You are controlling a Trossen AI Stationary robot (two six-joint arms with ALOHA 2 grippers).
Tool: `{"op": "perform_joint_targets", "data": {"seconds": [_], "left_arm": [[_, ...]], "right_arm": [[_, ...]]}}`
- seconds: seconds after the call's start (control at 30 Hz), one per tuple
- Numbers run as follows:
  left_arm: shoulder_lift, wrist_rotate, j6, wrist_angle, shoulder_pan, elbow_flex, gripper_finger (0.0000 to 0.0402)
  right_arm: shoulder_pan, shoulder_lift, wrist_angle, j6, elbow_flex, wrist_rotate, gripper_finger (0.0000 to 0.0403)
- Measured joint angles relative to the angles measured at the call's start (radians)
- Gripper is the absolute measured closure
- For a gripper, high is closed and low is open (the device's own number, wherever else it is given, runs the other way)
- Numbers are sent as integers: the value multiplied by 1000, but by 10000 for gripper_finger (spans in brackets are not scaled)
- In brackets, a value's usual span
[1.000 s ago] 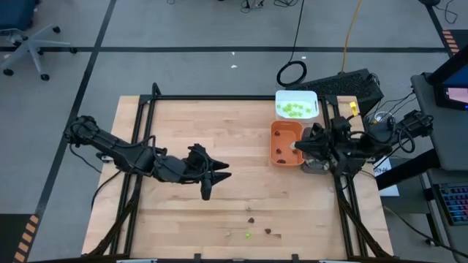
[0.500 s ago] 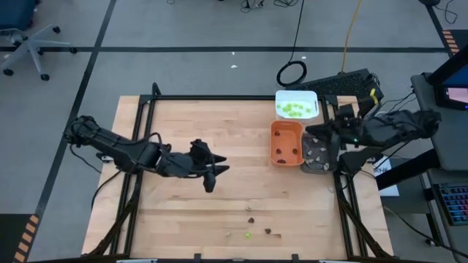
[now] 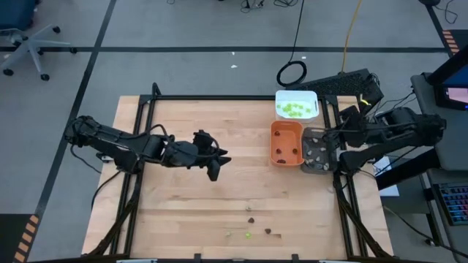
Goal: Sort Halloween decoration
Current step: Put the white skull toy into the black bin
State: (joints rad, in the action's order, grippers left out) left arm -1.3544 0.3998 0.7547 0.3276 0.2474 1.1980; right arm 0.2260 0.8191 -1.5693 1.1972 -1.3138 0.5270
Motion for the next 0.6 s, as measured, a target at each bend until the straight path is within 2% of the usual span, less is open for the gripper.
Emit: {"op": "perform_joint_targets", "data": {"seconds": [0.1,0.3,0.47,0.6], "left_arm": [[0,-10,0,40,3,0,238],[0,-29,0,86,1,-1,238],[0,-33,26,83,5,-1,238],[0,-32,27,83,12,-1,238]], "right_arm": [[-37,-7,9,-30,47,-13,403],[-81,-7,23,15,268,-153,403],[-111,-7,176,73,474,-235,403],[-130,-5,275,98,574,-273,403]]}}
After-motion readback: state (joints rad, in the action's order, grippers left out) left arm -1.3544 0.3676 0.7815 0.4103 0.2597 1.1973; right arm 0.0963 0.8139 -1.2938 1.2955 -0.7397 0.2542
